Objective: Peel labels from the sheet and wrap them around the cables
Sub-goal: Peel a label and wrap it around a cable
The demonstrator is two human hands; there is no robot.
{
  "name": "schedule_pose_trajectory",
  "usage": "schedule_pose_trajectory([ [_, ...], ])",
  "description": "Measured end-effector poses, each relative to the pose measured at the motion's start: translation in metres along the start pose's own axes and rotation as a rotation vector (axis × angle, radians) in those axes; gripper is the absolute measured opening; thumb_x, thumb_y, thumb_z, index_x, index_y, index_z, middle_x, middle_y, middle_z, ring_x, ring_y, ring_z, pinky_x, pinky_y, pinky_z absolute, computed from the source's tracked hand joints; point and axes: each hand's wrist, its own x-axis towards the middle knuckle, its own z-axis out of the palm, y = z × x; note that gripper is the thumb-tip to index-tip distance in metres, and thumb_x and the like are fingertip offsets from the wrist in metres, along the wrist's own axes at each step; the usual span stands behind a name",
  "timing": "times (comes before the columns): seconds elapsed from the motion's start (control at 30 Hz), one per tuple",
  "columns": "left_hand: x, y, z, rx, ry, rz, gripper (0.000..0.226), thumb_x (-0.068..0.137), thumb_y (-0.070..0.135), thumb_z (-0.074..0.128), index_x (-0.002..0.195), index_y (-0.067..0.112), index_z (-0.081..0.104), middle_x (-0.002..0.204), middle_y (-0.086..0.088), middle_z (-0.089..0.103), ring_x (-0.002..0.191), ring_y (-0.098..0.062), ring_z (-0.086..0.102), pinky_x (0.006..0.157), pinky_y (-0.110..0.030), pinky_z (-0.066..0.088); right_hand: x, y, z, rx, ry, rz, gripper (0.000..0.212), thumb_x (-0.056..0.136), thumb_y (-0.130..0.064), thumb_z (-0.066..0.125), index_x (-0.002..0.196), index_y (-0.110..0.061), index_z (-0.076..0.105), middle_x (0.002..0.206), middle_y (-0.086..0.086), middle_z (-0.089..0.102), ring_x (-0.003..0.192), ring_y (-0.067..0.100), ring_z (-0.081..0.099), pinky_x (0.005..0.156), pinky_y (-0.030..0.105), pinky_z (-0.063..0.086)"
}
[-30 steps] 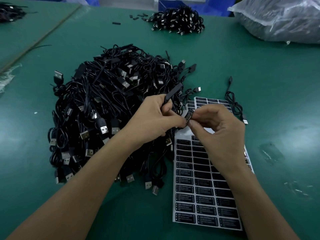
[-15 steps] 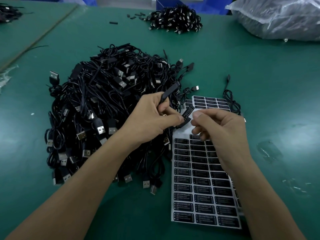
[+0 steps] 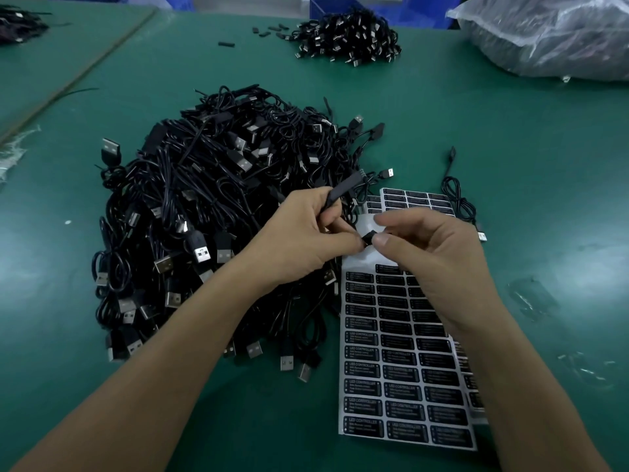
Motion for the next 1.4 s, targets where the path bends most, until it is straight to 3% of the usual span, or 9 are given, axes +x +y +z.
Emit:
schedule_pose_trajectory([
  [0.1, 0.001, -0.001, 0.0, 0.02, 0.026, -0.003, 0.05, 0.083, -0.005, 0.073, 0.071, 0.019, 0.03, 0.08, -0.011, 0.073, 0.05, 0.006, 0.055, 0.047, -0.007, 0.039, 0.0, -0.001, -0.003, 0.002, -0.011, 0.054, 0.023, 0.084, -0.001, 0.075, 0.091, -0.022, 0.076, 0.072, -0.007, 0.071, 0.064, 0.005, 0.061, 0.06, 0.014, 0.048],
  [0.3, 0.001, -0.001, 0.001, 0.053, 0.047, -0.013, 0.045, 0.082, -0.005, 0.069, 0.072, 0.019, 0.031, 0.08, 0.0, 0.073, 0.051, 0.005, 0.054, 0.047, -0.009, 0.04, -0.001, -0.002, -0.001, 0.045, 0.017, 0.047, 0.02, 0.084, -0.003, 0.075, 0.084, -0.023, 0.077, 0.073, 0.001, 0.073, 0.063, 0.01, 0.066, 0.057, 0.017, 0.049],
  [0.5, 0.0, 0.001, 0.001, -0.007, 0.023, -0.047, 0.045, 0.08, -0.004, 0.069, 0.074, 0.02, 0.032, 0.084, -0.013, 0.075, 0.065, -0.002, 0.061, 0.046, -0.01, 0.039, -0.001, -0.005, 0.002, 0.316, 0.06, 0.096, 0.015, 0.077, -0.002, 0.074, 0.081, -0.016, 0.075, 0.075, 0.006, 0.073, 0.069, 0.017, 0.071, 0.062, 0.021, 0.055],
  [0.63, 0.0, 0.001, 0.001, -0.014, 0.042, -0.019, 0.049, 0.08, 0.001, 0.077, 0.074, 0.021, 0.032, 0.078, -0.014, 0.066, 0.053, 0.003, 0.051, 0.047, -0.011, 0.04, -0.002, -0.008, 0.006, 0.413, 0.039, 0.136, 0.013, 0.069, -0.007, 0.074, 0.075, -0.017, 0.077, 0.076, 0.009, 0.074, 0.07, 0.019, 0.073, 0.063, 0.021, 0.057],
  [0.83, -0.001, 0.002, 0.001, -0.043, 0.074, 0.027, 0.048, 0.082, -0.005, 0.074, 0.074, 0.018, 0.032, 0.091, -0.028, 0.069, 0.048, 0.004, 0.052, 0.047, -0.01, 0.041, -0.002, -0.007, 0.006, 0.42, 0.065, 0.163, 0.012, 0.07, -0.006, 0.075, 0.08, -0.012, 0.073, 0.075, 0.012, 0.074, 0.069, 0.021, 0.074, 0.061, 0.022, 0.057],
  [1.0, -0.001, 0.001, 0.0, -0.076, 0.094, 0.054, 0.048, 0.083, -0.006, 0.072, 0.074, 0.019, 0.032, 0.072, -0.003, 0.065, 0.048, 0.005, 0.054, 0.048, -0.009, 0.042, -0.002, -0.006, 0.007, 0.396, 0.075, 0.159, 0.016, 0.068, -0.007, 0.076, 0.083, -0.011, 0.072, 0.078, 0.013, 0.076, 0.072, 0.022, 0.075, 0.063, 0.022, 0.057],
  [1.27, 0.001, -0.001, -0.001, -0.084, 0.144, 0.04, 0.047, 0.083, -0.002, 0.074, 0.074, 0.02, 0.033, 0.073, 0.003, 0.067, 0.045, 0.003, 0.049, 0.046, -0.014, 0.042, -0.004, -0.005, 0.008, 0.352, 0.082, 0.134, 0.02, 0.066, -0.01, 0.078, 0.085, -0.015, 0.075, 0.084, 0.013, 0.077, 0.081, 0.026, 0.076, 0.068, 0.024, 0.058],
  [1.4, 0.002, -0.003, 0.0, -0.048, 0.133, 0.047, 0.048, 0.082, -0.006, 0.071, 0.074, 0.02, 0.031, 0.071, 0.003, 0.066, 0.048, 0.003, 0.049, 0.05, -0.011, 0.043, -0.004, -0.007, 0.007, 0.24, 0.082, 0.203, 0.02, 0.076, -0.014, 0.079, 0.095, -0.014, 0.072, 0.077, 0.016, 0.075, 0.063, 0.02, 0.072, 0.05, 0.021, 0.05],
])
